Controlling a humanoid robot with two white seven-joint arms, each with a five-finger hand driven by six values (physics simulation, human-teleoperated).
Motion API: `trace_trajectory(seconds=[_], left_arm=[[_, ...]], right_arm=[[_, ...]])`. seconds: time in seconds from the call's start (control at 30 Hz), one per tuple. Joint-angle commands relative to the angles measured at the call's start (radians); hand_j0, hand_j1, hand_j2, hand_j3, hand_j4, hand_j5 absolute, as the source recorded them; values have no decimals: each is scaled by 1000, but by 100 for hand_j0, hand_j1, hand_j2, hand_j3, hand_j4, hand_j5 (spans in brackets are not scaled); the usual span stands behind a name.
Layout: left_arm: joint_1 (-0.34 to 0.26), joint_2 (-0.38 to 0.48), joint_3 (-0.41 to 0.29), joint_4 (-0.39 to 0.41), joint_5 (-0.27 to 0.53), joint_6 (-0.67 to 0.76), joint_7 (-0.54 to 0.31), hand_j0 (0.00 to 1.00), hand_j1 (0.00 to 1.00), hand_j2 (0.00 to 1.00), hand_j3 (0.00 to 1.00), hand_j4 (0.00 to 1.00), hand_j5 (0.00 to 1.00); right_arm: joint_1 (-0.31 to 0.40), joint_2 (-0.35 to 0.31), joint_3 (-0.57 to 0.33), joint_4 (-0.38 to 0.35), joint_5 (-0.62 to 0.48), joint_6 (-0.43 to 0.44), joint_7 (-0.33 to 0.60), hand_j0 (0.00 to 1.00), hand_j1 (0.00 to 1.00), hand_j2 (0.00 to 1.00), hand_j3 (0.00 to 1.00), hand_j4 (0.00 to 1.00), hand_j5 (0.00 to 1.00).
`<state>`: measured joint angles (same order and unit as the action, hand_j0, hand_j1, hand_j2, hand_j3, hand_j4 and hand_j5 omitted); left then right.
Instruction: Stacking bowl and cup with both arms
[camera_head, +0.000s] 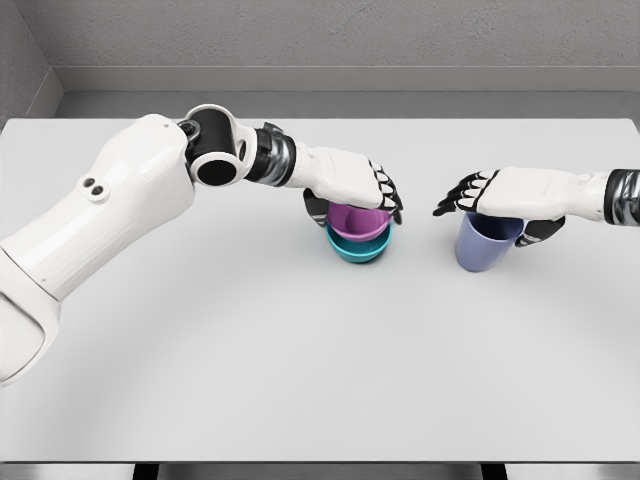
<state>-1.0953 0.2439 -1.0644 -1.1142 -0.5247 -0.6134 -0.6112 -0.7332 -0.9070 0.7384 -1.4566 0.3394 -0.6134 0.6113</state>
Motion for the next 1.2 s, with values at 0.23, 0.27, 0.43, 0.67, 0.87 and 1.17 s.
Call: trace_trajectory(seconds=[0.23,0.27,0.43,0.67,0.87,1.17], left_arm=[[0,0,1,2,6,3,0,100,100,100,100,100,100],[0,0,1,2,8,3,0,100,100,100,100,100,100],[-8,6,1,0,14,3,0,100,100,100,100,100,100],[-20,12,1,-7,40,3,0,100,100,100,100,100,100],[-61,46,3,-12,152,3,0,100,100,100,100,100,100],[-74,91,6,-12,218,3,0,100,100,100,100,100,100]], right_arm=[[0,-1,-1,-1,-5,3,0,100,100,100,100,100,100],[0,-1,-1,-1,-5,3,0,100,100,100,100,100,100],[0,-3,-1,-1,-5,3,0,100,100,100,100,100,100],[-2,-6,-1,-1,-5,3,0,100,100,100,100,100,100],[-2,-6,-1,-1,-5,3,0,100,100,100,100,100,100],[-2,-7,-1,-1,-5,3,0,100,100,100,100,100,100]])
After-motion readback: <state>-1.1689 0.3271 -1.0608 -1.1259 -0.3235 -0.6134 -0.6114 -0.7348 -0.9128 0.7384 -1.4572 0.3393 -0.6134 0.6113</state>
